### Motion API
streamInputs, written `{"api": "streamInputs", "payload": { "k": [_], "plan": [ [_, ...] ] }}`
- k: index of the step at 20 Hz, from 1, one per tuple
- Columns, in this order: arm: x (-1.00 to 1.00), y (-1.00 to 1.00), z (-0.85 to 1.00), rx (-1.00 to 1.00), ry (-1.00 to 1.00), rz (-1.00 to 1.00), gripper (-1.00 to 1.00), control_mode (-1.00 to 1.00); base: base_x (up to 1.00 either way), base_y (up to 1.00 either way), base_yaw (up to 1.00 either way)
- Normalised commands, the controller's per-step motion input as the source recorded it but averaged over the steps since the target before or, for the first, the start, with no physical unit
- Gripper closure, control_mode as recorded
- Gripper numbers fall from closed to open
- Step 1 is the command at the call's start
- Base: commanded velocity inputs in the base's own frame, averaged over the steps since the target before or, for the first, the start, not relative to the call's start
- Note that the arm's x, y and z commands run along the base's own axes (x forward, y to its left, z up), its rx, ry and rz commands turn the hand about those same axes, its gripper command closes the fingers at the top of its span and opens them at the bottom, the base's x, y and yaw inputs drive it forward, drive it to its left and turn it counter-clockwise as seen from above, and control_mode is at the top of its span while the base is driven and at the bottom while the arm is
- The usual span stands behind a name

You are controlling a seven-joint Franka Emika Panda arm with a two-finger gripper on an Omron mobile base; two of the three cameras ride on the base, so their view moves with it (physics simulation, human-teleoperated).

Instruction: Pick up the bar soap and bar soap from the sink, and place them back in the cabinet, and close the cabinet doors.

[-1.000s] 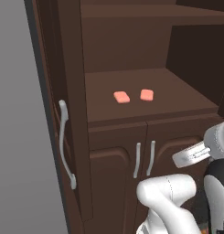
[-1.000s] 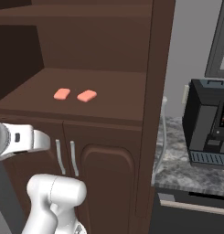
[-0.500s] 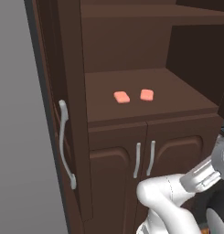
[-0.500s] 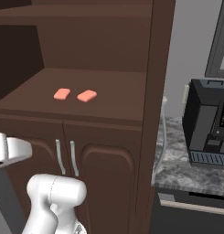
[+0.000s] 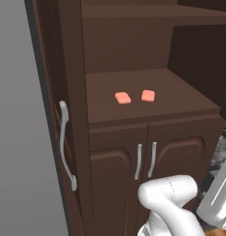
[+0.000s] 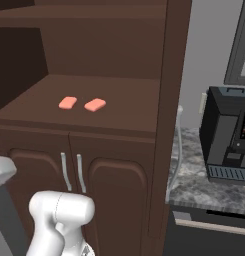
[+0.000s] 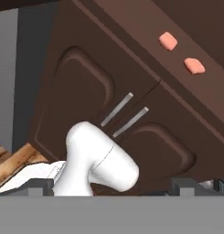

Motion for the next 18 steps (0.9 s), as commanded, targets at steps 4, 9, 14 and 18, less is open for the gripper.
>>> {"api": "streamInputs", "payload": {
  "k": [4, 9, 14, 18],
  "plan": [
    [-0.19, 0.21, 0.00, -0.11, -0.02, 0.34, -1.00, -1.00, 0.00, 0.00, 0.00],
    [0.00, 0.53, 0.14, -0.09, 0.00, 0.08, -1.00, -1.00, 0.00, 0.00, 0.00],
    [-0.01, 0.52, 0.22, -0.10, -0.02, 0.00, -1.00, -1.00, 0.00, 0.00, 0.00],
    [0.00, 0.33, 0.09, -0.13, -0.09, 0.00, -1.00, -1.00, 0.00, 0.00, 0.00]
  ]
}}
